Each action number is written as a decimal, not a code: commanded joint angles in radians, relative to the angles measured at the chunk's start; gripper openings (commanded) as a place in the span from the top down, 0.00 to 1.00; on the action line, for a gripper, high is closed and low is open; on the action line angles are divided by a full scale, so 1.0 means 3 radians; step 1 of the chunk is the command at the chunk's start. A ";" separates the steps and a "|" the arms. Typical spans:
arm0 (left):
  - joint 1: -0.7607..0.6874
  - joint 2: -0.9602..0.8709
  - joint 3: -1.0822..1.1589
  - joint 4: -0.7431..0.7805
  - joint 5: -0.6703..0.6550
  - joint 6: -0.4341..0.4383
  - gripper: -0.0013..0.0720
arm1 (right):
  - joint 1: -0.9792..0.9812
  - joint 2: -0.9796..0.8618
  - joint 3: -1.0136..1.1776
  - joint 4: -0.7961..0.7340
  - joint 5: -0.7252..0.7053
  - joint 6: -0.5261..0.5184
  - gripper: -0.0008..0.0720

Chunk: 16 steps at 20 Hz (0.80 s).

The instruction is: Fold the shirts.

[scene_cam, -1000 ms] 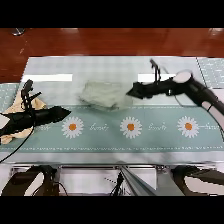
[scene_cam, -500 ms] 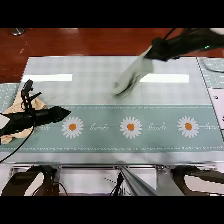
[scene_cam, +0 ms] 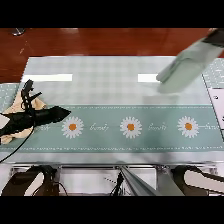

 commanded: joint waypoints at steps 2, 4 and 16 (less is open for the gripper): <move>0.0003 -0.0003 -0.0001 0.0003 0.0079 0.0050 0.96 | -0.0739 0.0135 0.0047 -0.0028 0.0580 0.0065 0.96; 0.0003 -0.0003 -0.0001 0.0001 0.0135 0.0103 0.96 | -0.0987 0.0212 0.0045 -0.0088 0.0750 0.0064 0.96; 0.0003 -0.0003 -0.0001 0.0000 0.0537 0.0170 0.96 | -0.2365 0.1672 -0.1882 -0.1783 0.0924 -0.0004 0.96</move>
